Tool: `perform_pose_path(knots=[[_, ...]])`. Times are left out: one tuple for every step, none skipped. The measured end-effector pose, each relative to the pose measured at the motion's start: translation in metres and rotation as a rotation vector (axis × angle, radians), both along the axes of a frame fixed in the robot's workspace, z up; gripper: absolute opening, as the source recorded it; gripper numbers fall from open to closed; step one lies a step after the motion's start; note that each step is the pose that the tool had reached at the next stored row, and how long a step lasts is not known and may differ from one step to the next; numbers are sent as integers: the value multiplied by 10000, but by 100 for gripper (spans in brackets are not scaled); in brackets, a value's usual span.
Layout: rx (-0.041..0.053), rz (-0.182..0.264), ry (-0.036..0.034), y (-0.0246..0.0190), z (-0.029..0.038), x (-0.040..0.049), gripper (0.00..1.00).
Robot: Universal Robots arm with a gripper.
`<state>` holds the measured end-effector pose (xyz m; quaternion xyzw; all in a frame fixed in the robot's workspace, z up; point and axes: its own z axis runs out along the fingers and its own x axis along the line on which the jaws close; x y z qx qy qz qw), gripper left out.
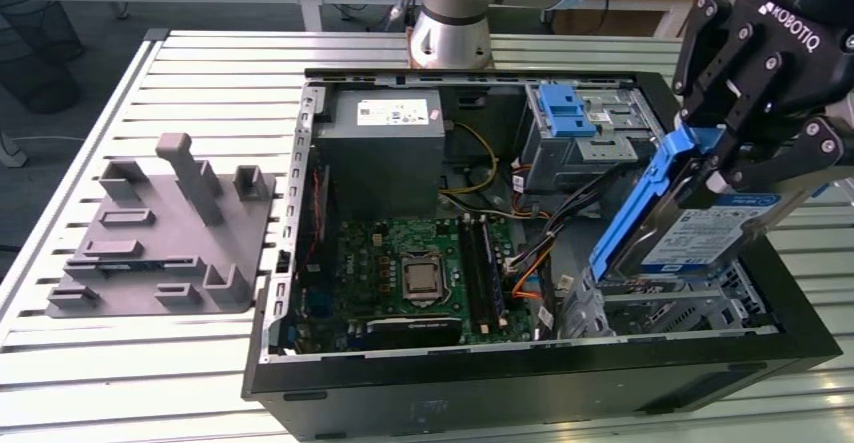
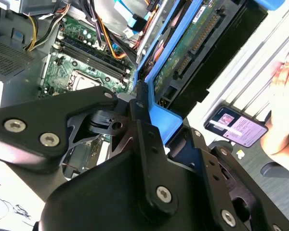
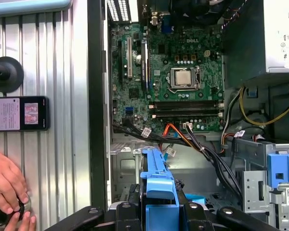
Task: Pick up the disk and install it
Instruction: 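Insert the disk into the insertion slot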
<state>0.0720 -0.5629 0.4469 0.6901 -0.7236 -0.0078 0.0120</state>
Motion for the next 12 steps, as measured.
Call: perform_pose_path(knots=[[0,0,0,0,-9,5,36],[0,4,0,0,-19,8,36],[1,22,0,0,-29,12,36],[0,56,1,0,-38,16,36],[0,99,0,0,-46,20,36],[0,146,0,0,-54,25,36],[-1,171,0,0,-58,29,36],[0,175,0,0,-62,33,36],[-1,174,0,0,-65,34,36],[-7,174,0,0,-69,36,36],[-14,175,0,0,-73,38,36],[-21,175,0,0,-78,41,36]])
